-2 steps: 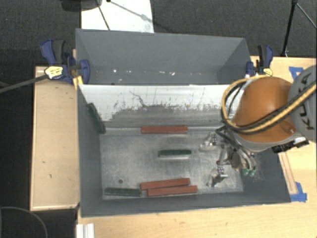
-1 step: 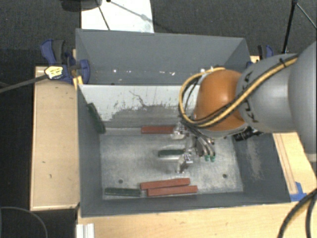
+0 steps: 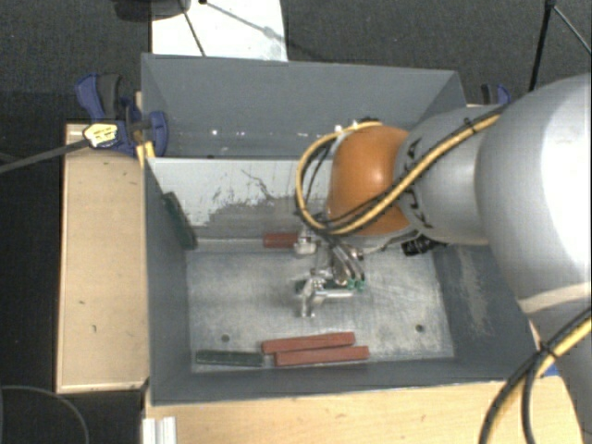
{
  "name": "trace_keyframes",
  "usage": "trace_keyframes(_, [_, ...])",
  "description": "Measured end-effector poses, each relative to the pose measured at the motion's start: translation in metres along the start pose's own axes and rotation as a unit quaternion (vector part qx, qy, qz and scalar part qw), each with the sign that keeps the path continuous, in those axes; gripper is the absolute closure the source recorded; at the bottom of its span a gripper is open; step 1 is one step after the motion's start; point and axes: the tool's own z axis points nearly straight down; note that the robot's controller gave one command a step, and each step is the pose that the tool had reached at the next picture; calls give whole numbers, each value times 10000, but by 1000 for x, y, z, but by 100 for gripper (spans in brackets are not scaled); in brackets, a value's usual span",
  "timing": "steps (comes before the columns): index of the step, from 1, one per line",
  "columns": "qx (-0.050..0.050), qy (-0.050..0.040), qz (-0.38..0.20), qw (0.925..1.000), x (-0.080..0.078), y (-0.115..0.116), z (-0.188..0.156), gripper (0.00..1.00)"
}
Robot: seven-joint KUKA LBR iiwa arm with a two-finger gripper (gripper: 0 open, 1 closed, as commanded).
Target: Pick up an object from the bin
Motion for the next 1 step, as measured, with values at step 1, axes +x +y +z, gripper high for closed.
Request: trace_keyframes(1, [4, 20, 681, 9977, 13, -35, -37, 0])
